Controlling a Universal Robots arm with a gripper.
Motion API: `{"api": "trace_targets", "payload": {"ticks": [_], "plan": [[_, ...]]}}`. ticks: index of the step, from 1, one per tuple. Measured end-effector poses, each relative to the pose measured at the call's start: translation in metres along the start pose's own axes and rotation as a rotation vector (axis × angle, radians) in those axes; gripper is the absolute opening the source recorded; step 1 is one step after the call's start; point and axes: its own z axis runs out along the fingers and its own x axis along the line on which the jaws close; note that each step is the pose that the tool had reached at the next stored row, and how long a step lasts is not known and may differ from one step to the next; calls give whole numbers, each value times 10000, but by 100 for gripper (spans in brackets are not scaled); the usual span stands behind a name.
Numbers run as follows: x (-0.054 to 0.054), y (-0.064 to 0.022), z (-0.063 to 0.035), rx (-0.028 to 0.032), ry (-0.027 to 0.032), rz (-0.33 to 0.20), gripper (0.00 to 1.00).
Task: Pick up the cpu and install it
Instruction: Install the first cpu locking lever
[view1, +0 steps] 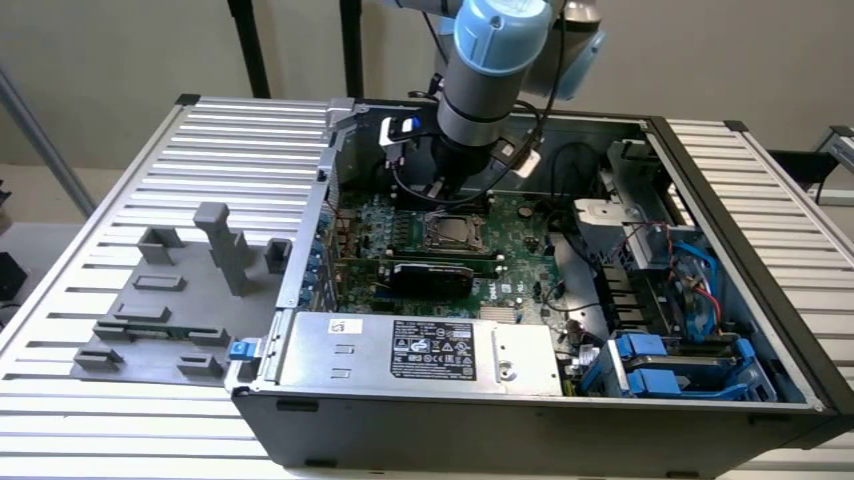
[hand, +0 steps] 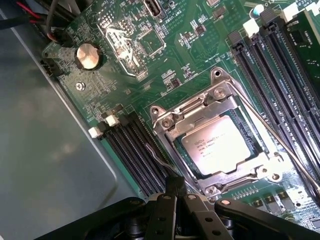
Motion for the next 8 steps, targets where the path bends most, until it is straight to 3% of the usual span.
{"api": "trace_targets", "payload": {"ticks": [4,8], "plan": [[18,24,5,-31,-46,5,11],[38,53,11,-86,-128,12,11]]}}
